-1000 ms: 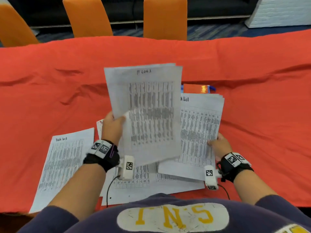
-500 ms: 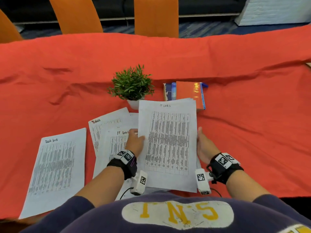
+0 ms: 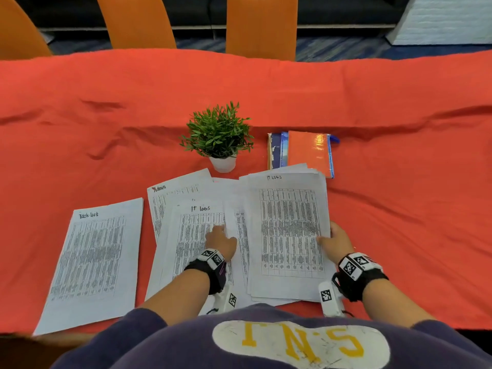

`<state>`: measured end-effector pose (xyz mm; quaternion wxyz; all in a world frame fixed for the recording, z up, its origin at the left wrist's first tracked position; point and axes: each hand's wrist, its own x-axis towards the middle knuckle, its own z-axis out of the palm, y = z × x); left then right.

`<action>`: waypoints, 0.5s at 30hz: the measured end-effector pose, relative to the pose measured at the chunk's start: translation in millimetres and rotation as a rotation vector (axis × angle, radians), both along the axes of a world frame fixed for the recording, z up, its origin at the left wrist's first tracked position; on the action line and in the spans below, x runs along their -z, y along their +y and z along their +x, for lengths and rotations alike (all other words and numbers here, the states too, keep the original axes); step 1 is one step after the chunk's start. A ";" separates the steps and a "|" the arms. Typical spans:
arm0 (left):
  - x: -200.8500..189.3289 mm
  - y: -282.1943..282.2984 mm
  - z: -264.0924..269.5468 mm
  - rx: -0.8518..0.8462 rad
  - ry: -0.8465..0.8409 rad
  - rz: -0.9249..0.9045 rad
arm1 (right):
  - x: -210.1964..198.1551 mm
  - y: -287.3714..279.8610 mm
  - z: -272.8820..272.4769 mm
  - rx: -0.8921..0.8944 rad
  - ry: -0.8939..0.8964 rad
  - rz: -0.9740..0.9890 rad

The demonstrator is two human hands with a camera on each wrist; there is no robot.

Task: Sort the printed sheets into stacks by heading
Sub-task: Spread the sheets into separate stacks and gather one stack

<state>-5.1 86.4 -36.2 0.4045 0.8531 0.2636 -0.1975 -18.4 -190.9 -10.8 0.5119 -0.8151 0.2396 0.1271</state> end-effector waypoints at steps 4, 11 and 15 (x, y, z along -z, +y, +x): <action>8.1 0.2 1.2 -0.105 0.044 -0.194 | 4.2 0.3 0.5 0.020 0.010 0.034; 0.2 6.7 2.9 0.046 -0.009 0.087 | 7.0 -2.3 4.2 0.051 0.039 0.056; -8.1 48.5 3.2 0.008 0.088 0.380 | 4.8 -3.2 8.5 0.065 0.043 0.053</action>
